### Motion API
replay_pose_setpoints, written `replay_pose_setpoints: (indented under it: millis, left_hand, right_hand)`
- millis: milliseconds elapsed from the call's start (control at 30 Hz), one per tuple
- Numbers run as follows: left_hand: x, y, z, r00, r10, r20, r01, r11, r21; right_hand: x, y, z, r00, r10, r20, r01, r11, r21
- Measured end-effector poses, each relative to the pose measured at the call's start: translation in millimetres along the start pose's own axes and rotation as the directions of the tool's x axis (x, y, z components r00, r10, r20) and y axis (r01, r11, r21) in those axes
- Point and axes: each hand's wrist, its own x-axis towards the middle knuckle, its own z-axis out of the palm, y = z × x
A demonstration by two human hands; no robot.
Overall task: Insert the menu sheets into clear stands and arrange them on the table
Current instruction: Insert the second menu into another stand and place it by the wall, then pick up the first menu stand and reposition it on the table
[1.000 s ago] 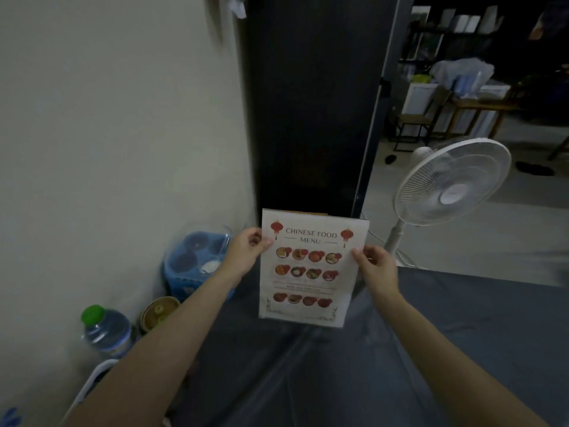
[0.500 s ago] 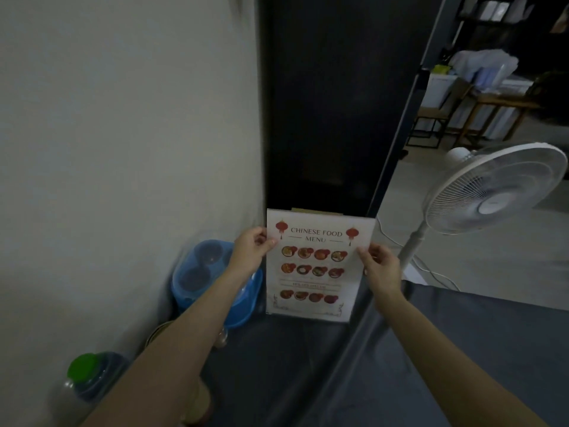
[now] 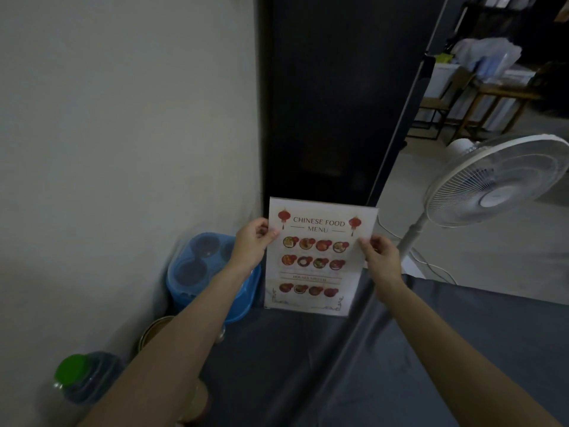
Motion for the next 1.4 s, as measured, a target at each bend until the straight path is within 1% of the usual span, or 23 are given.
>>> replay_pose_setpoints:
  millis: [200,333,433,533,600,700,767,833,933,967,1000,1067,1167,1233,1300,1400]
  left_hand:
    - [0,3,0,0.999,-0.042,0.02,0.042,0.999,-0.029]
    - [-7,4,-3,0.995,-0.09,0.047,0.09,0.996,0.011]
    - [-18,2,-5,0.99,-0.129,0.053,0.121,0.983,0.138]
    - [-33,0,-7,0.98,-0.192,-0.052,0.199,0.94,0.279]
    - [-46,0,-6,0.974,-0.22,-0.056,0.225,0.904,0.364]
    - [-72,6,4,0.971,-0.236,0.022,0.202,0.872,0.446]
    - [-93,11,16,0.971,-0.224,0.079,0.158,0.858,0.488]
    - [-115,17,32,0.968,-0.2,0.15,0.098,0.855,0.51]
    - [-149,23,57,0.954,-0.17,0.249,0.005,0.835,0.55]
    - [-160,24,65,0.949,-0.16,0.271,-0.03,0.81,0.586]
    - [-170,25,74,0.947,-0.153,0.284,-0.071,0.761,0.645]
    - [-190,25,90,0.946,-0.136,0.293,-0.152,0.614,0.775]
    - [-220,21,113,0.911,-0.177,0.372,-0.269,0.427,0.863]
    - [-241,21,127,0.89,-0.221,0.4,-0.315,0.336,0.888]
    - [-262,21,142,0.884,-0.241,0.401,-0.327,0.292,0.899]
    - [-291,25,163,0.881,-0.258,0.397,-0.319,0.295,0.9]
  right_hand:
    - [1,0,-8,0.998,0.02,0.063,-0.02,1.0,-0.005]
    - [-2,4,-14,0.999,0.023,0.039,-0.019,0.994,-0.111]
    - [-12,5,-19,1.0,-0.007,0.022,0.011,0.981,-0.195]
    - [-30,7,-29,0.999,-0.024,0.031,0.031,0.958,-0.284]
    - [-44,10,-37,0.997,-0.031,0.064,0.052,0.93,-0.363]
    - [-67,16,-49,0.989,-0.048,0.143,0.115,0.853,-0.509]
    - [-82,21,-59,0.974,-0.056,0.22,0.183,0.769,-0.613]
    - [-98,24,-70,0.953,-0.035,0.301,0.24,0.695,-0.678]
    - [-119,28,-86,0.93,0.015,0.367,0.298,0.555,-0.777]
    - [-126,31,-91,0.923,0.028,0.384,0.314,0.523,-0.793]
    - [-133,33,-97,0.915,0.044,0.401,0.329,0.493,-0.805]
    - [-147,37,-112,0.895,0.064,0.441,0.372,0.435,-0.82]
    - [-168,41,-138,0.882,0.072,0.466,0.399,0.413,-0.819]
    - [-182,47,-156,0.877,0.079,0.475,0.407,0.407,-0.818]
    - [-193,57,-173,0.872,0.094,0.48,0.399,0.43,-0.81]
    - [-212,71,-196,0.86,0.094,0.501,0.398,0.491,-0.775]
